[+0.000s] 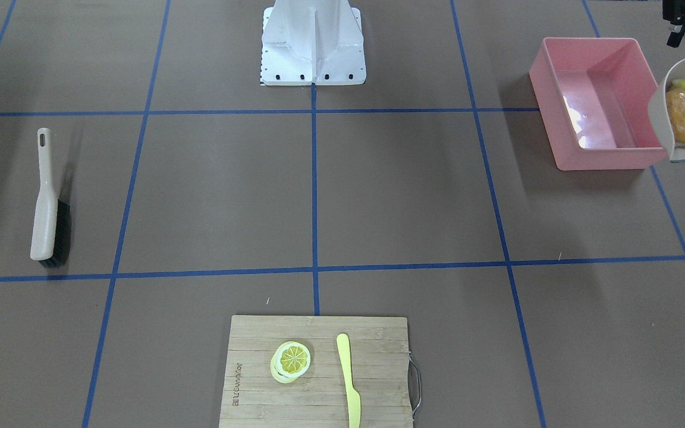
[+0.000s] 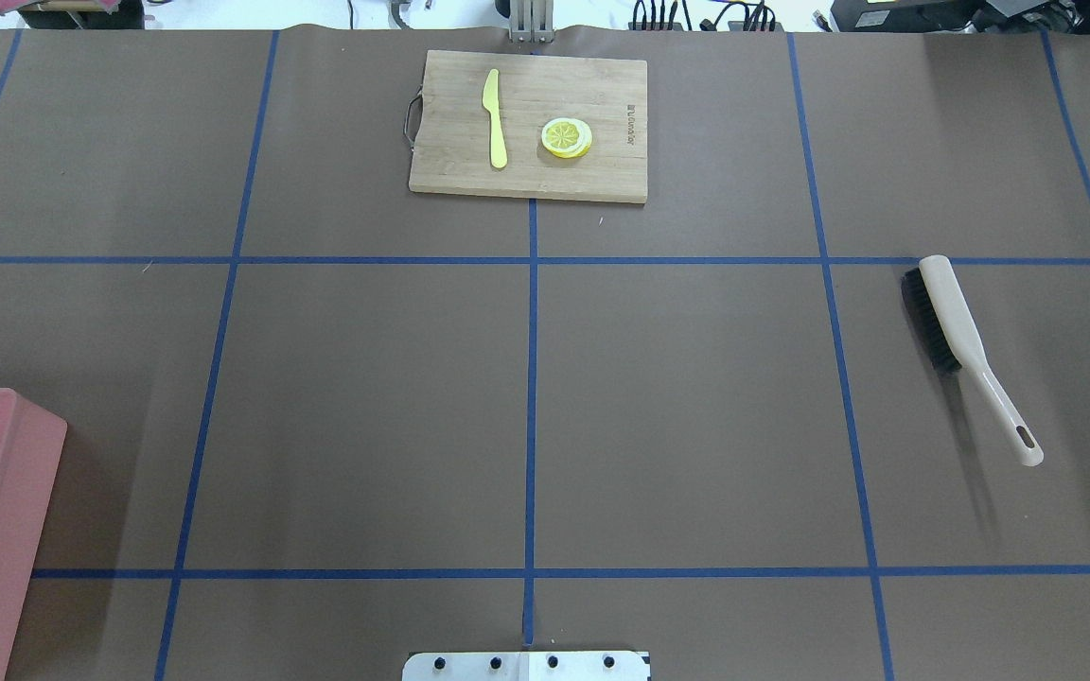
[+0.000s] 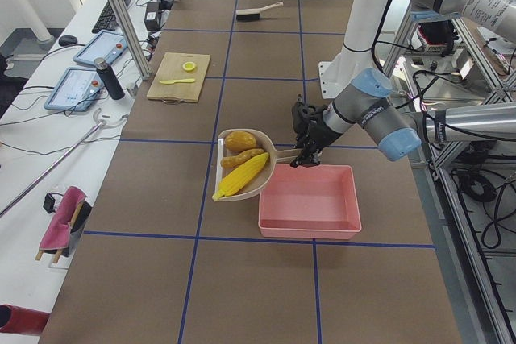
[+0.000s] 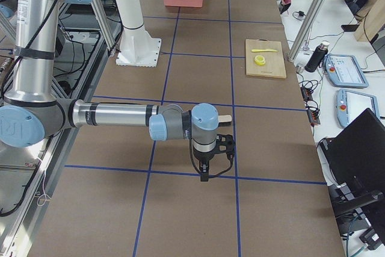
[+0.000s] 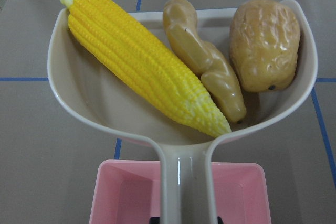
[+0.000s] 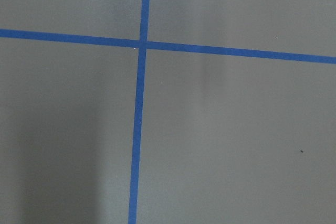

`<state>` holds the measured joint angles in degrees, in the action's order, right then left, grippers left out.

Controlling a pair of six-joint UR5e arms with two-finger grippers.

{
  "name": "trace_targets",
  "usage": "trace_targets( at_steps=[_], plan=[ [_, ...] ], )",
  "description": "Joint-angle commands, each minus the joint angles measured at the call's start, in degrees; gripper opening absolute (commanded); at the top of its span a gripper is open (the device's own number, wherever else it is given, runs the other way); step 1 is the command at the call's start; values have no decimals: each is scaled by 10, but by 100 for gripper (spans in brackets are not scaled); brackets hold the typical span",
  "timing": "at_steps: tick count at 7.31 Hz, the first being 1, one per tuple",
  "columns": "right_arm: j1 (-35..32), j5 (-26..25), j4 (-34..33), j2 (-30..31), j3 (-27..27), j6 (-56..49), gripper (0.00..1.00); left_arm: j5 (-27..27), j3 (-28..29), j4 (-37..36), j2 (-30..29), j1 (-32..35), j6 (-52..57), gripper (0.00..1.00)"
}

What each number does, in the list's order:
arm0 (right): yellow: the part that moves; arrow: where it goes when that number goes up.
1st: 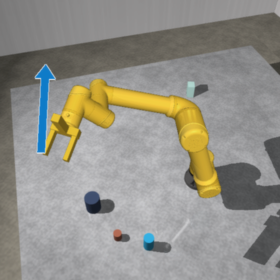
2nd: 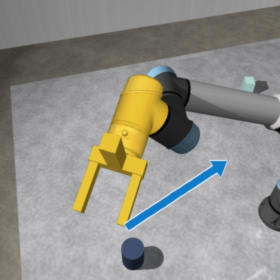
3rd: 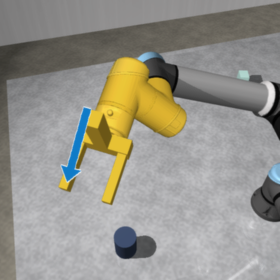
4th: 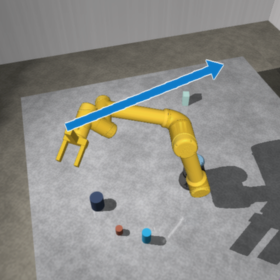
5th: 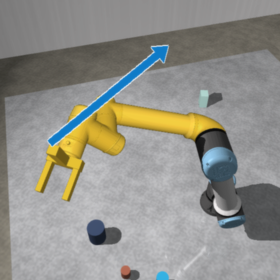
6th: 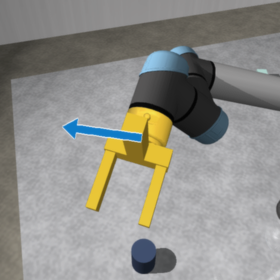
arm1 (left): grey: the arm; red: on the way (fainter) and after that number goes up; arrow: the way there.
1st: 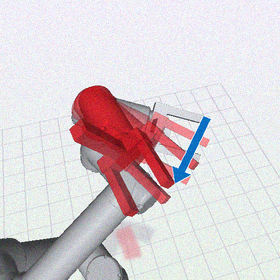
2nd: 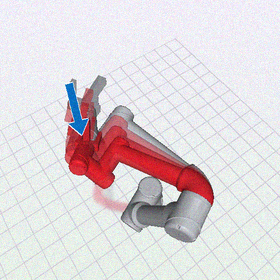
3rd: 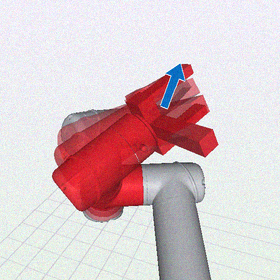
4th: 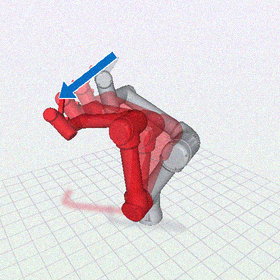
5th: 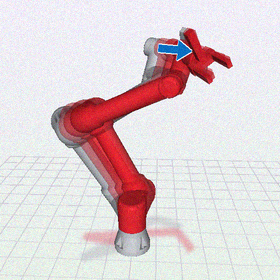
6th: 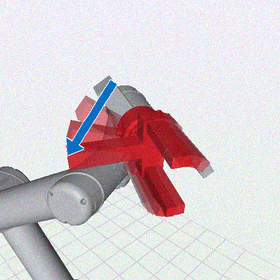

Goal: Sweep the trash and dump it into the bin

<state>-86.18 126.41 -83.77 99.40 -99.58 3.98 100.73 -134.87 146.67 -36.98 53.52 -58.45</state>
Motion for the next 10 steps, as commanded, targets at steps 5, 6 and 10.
trace_targets(
  at_steps=[5, 6, 10],
  plan=[
    [-1, 21, 0, 35, -43, -3, 100, 39, 0, 4, -13, -3, 221, 0],
    [-1, 20, -1, 35, -43, -3, 100, 39, 1, 19, -13, -3, 243, 0],
    [-1, 17, -1, 39, -41, -4, 100, 32, 99, 225, -10, 0, 247, 0]
  ],
)
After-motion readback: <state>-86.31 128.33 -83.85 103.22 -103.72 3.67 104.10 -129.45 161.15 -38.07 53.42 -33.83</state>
